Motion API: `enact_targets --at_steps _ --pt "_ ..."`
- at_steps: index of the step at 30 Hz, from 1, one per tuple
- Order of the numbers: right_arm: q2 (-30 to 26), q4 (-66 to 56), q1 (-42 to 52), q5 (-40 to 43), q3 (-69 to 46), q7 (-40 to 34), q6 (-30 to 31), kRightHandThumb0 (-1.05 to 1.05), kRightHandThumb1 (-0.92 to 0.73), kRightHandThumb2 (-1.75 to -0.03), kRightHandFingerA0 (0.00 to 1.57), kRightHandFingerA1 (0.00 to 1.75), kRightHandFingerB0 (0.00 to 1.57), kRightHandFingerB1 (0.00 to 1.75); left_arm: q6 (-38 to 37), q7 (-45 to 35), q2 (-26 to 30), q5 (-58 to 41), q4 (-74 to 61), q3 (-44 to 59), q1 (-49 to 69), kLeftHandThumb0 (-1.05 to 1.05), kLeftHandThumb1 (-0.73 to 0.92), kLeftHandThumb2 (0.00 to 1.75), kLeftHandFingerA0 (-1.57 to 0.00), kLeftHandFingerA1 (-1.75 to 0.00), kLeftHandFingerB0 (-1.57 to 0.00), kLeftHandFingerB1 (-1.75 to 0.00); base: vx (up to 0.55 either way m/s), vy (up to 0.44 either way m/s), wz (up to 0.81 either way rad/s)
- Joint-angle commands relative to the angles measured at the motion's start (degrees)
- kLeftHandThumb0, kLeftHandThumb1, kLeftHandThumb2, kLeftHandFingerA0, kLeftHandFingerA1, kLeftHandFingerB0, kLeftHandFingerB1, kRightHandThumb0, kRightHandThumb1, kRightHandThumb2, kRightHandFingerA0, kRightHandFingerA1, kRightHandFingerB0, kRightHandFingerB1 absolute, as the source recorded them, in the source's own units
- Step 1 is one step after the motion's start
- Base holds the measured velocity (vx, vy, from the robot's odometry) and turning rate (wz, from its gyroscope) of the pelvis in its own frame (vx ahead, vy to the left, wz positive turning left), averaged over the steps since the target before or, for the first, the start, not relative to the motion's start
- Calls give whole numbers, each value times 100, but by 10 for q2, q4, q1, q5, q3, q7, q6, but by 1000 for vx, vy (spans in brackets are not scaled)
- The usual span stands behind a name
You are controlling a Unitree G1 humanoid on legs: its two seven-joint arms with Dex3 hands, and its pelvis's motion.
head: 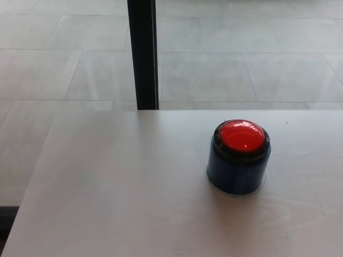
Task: The robot uses its right hand to press the red button kept in the middle of the desk
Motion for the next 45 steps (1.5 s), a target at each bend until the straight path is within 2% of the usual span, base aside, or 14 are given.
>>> enact_targets --at_steps 1,2,6,8,14,15,17,18,20,25,27,28,33,45 --pt "-43 -21 -76 228 -221 -93 44 -59 -52 -102 100 161 91 135 28 4 73 -86 66 101 -53 -70 92 121 -36 -114 -25 -89 0 0 0" --pt "-63 -1 -105 213 -230 -144 32 -64 -57 -94 104 148 43 138 25 0 72 -87 68 104 -51 -70 92 122 -35 -113 -23 -88 0 0 0" --pt "-87 -9 -146 196 -263 -208 38 -63 -58 -93 101 166 44 157 30 4 73 -80 76 110 -58 -71 92 120 -37 -116 -26 -89 0 0 0" --pt "-114 -14 -176 191 -275 -228 52 -63 -51 -100 106 175 0 104 25 4 71 -85 81 120 -60 -72 92 118 -38 -117 -27 -92 0 0 0" --pt "-170 -49 -270 207 -300 -186 36 -44 -44 -145 73 172 0 128 21 2 72 -79 91 127 -63 -71 92 119 -37 -116 -25 -89 0 0 0" --pt "-180 -57 -288 200 -296 -192 41 -20 -57 -126 109 122 23 72 17 3 72 -72 92 122 -64 -72 92 129 -50 -94 -33 -78 0 0 0" --pt "-181 -58 -291 196 -302 -193 44 -20 -57 -126 109 122 23 72 16 2 74 -70 95 121 -65 -72 92 129 -50 -94 -33 -78 0 0 0" --pt "-200 -58 -328 183 -286 -204 49 -36 -11 -165 85 137 4 136 16 -1 76 -69 101 120 -67 -71 92 119 -38 -115 -27 -90 0 0 0" --pt "-226 -49 -388 159 -261 -245 66 -45 -42 -137 89 128 32 91 20 0 77 -69 100 120 -69 -72 92 119 -37 -117 -24 -89 0 0 0" --pt "-215 -101 -453 148 -218 -247 79 -43 -21 -151 80 125 31 121 15 3 77 -72 102 121 -68 -71 92 119 -38 -117 -26 -90 0 0 0" --pt "-201 -154 -461 172 -196 -200 105 -44 6 -150 132 91 81 91 10 -5 75 -73 103 123 -62 -69 92 124 -46 -93 -32 -78 0 0 0" --pt "-195 -176 -467 181 -185 -188 117 -53 -12 -108 142 97 102 86 6 -2 74 -79 107 129 -64 -71 92 120 -35 -117 -25 -89 0 0 0" --pt "-114 -295 -499 188 -91 -174 132 -13 -53 -115 100 172 86 133 11 -3 75 -83 108 129 -65 -73 92 129 -51 -96 -33 -79 0 0 0" --pt "-33 -284 -559 187 86 -35 123 -13 -50 -124 98 175 85 146 8 0 69 -89 112 130 -70 -72 92 118 -37 -122 -25 -93 0 0 0"
